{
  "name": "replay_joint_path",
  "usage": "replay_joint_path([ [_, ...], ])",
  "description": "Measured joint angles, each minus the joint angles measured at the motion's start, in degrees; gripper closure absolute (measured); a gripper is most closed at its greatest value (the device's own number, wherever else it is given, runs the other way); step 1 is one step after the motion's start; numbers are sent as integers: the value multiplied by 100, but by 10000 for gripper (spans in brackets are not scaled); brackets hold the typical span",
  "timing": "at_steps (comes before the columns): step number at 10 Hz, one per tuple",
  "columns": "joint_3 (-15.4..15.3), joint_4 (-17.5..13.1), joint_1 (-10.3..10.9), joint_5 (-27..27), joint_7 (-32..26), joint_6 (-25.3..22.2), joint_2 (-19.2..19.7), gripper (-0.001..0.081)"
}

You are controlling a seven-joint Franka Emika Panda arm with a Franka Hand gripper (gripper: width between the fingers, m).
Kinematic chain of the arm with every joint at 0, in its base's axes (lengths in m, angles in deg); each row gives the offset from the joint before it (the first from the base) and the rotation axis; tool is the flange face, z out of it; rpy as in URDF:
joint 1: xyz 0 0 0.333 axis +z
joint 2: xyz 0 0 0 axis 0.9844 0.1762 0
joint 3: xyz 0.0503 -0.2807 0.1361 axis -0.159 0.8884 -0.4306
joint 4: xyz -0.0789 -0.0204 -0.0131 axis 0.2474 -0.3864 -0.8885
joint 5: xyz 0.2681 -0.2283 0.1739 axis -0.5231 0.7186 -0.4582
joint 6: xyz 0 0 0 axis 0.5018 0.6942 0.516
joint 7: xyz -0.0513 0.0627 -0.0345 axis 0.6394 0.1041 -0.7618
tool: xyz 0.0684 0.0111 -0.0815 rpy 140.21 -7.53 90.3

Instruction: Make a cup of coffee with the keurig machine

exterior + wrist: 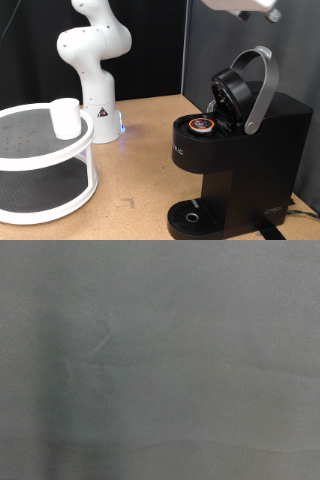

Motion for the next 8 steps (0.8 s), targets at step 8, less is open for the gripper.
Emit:
replay_joint_path([
  [8, -808, -389, 186, 624, 853, 740, 560, 6],
])
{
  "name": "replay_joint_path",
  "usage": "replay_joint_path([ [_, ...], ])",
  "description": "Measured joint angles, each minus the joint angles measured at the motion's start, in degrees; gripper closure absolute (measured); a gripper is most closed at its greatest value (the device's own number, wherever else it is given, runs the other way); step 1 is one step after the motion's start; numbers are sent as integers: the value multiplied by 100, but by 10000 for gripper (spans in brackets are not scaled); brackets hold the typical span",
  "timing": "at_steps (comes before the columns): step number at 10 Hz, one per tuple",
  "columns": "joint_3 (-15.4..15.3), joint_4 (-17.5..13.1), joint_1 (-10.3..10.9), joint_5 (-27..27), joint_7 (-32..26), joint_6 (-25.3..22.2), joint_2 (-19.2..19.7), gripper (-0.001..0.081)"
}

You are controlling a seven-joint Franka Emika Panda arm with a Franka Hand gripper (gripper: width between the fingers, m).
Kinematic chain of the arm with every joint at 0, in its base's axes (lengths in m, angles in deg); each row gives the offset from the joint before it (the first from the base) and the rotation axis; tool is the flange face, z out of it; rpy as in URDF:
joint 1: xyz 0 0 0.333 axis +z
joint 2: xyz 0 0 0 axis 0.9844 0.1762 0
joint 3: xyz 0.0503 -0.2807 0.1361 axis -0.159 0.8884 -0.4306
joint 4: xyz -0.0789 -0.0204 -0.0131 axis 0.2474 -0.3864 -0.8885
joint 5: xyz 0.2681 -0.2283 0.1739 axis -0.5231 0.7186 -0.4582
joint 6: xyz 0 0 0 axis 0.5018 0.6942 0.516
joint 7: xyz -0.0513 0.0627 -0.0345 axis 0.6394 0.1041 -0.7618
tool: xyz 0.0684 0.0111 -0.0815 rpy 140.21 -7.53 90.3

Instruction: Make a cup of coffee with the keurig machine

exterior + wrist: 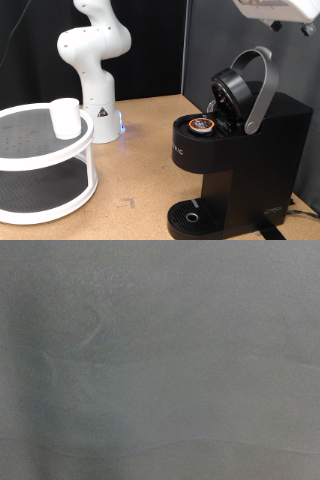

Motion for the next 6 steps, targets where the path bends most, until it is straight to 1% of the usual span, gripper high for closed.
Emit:
replay_joint_path([
  [1, -23, -1, 0, -6, -9, 17, 40, 6],
  [3, -24, -1, -1, -12, -17, 15, 63, 271],
  [4, -17, 0, -5, 11, -17, -17, 67, 271],
  [5, -7, 6, -21, 71, -17, -64, 69, 406],
  [6, 20, 9, -44, 151, -17, -210, 70, 406],
])
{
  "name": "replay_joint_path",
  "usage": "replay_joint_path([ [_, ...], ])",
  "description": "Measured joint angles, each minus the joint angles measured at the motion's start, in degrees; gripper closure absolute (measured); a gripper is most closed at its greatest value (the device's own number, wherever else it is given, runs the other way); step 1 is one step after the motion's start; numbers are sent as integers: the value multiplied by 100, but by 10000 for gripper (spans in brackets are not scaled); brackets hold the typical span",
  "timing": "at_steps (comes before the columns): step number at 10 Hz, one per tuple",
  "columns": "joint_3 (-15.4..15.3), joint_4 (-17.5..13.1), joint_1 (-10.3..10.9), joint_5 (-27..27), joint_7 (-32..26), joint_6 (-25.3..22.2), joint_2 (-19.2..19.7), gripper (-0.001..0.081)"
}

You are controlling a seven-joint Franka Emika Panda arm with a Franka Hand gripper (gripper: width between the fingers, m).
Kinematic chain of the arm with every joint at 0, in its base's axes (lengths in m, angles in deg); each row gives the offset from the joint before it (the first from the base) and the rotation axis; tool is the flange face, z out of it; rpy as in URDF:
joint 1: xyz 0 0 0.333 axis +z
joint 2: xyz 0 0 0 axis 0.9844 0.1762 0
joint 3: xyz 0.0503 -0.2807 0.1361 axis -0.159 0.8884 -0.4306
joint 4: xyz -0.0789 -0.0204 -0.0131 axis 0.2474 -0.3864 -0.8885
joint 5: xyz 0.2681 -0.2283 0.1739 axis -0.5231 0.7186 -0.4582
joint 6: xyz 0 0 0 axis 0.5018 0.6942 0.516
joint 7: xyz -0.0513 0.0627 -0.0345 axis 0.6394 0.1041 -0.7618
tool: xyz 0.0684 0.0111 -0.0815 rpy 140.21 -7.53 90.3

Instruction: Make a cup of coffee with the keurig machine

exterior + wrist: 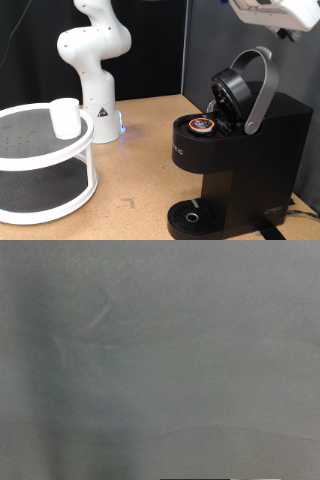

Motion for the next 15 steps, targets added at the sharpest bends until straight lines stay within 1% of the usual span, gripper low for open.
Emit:
replay_joint_path([
  [1, 36, 9, -33, 84, -2, -120, 1, 603],
  [2, 61, 36, -70, 168, -14, -170, 1, 731],
  [3, 91, 75, -103, 228, -45, -192, 3, 782],
  [7, 238, 152, -211, 264, -261, -340, -10, 804],
  [8, 294, 148, -228, 258, -327, -460, -31, 806],
  [11, 534, 143, -382, 288, -622, -998, -129, 806],
  [13, 655, 163, -504, 432, -665, -1176, -199, 806],
  [15, 738, 193, -611, 659, -670, -1203, -241, 806],
])
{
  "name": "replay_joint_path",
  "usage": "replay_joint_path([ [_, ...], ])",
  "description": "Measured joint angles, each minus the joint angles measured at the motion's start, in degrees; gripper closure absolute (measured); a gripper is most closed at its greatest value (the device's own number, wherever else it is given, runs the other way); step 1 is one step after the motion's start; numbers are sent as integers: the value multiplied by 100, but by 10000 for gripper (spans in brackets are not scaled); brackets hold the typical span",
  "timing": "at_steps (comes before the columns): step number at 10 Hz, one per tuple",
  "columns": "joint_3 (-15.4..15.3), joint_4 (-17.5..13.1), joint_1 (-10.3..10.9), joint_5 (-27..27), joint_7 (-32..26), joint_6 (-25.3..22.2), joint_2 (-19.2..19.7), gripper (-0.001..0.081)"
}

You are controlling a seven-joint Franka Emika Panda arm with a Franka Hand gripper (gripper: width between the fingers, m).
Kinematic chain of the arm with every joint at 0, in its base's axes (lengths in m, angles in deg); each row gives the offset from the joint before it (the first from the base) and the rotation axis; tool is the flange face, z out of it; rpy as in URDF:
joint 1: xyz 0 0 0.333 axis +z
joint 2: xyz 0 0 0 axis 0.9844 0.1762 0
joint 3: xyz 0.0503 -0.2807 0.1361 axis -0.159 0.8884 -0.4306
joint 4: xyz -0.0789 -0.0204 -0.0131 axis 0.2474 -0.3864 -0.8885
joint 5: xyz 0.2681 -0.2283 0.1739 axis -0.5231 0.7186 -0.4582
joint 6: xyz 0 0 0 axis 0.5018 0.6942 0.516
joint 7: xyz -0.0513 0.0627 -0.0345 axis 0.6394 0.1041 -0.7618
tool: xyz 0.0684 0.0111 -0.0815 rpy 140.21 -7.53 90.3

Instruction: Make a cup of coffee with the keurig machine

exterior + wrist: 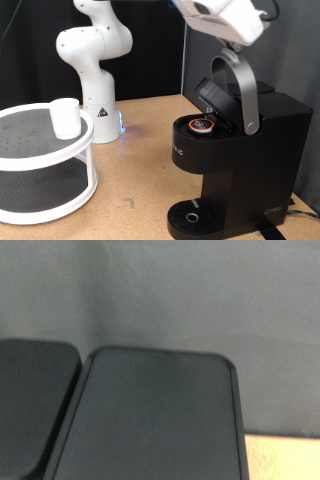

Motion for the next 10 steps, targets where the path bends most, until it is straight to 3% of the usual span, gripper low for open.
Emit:
replay_joint_path([
  [6, 146, 224, -295, 881, -296, 71, -41, 806],
  [10, 163, 574, -415, 1479, -426, 465, -15, 806],
])
